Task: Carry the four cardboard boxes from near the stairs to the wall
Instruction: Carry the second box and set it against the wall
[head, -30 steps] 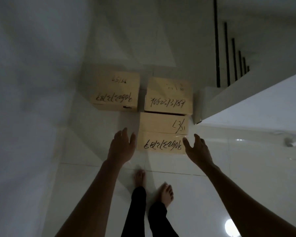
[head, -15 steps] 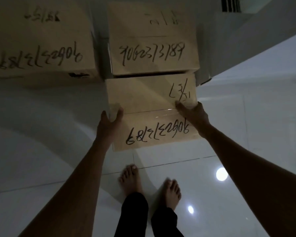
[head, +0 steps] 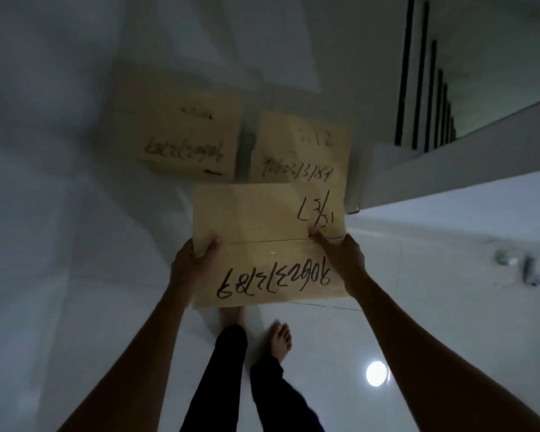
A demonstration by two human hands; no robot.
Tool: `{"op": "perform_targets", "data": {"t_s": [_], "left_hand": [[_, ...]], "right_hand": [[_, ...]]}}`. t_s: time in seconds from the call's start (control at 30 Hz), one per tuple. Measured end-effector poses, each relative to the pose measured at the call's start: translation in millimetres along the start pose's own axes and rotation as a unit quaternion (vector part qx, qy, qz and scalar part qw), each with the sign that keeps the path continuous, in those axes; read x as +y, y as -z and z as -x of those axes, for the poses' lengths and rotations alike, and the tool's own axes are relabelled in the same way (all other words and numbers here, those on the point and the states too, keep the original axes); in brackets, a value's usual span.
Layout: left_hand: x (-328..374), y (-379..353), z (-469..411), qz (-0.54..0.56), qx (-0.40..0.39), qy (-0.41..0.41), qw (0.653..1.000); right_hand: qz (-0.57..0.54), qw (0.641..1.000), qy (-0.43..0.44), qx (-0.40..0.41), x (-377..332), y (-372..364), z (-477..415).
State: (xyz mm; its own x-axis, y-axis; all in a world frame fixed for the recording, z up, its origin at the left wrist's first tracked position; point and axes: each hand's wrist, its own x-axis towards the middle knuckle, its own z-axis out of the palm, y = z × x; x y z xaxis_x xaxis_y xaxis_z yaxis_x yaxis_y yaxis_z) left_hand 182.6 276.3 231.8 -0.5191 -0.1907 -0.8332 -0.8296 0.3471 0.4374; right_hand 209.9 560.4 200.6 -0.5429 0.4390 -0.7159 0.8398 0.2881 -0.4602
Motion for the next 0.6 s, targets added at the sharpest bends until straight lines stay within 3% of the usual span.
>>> {"op": "perform_targets", "data": {"t_s": [0.13, 0.23, 0.3, 0.6], "left_hand": [[13.6, 70.2, 127.7, 0.023, 0.066, -0.037, 0.997], [5.2, 113.1, 207.1, 0.096, 0.083, -0.043, 0.991], [-4.8, 136.2, 264.4, 0.138, 0.135, -0.062, 0.979], [-152.8, 176.9, 455.1, 0.280, 0.302, -0.038, 0.910]], "right_hand": [[0.028, 0.997, 0.056, -0.035, -78.4, 44.1, 121.1], [0.040, 0.992, 0.096, -0.068, -113.3, 69.6, 194.5], [0.047, 0.986, 0.134, -0.089, -126.8, 77.6, 235.7], [0.139, 0.920, 0.315, -0.189, -132.9, 55.8, 439.8]]}}
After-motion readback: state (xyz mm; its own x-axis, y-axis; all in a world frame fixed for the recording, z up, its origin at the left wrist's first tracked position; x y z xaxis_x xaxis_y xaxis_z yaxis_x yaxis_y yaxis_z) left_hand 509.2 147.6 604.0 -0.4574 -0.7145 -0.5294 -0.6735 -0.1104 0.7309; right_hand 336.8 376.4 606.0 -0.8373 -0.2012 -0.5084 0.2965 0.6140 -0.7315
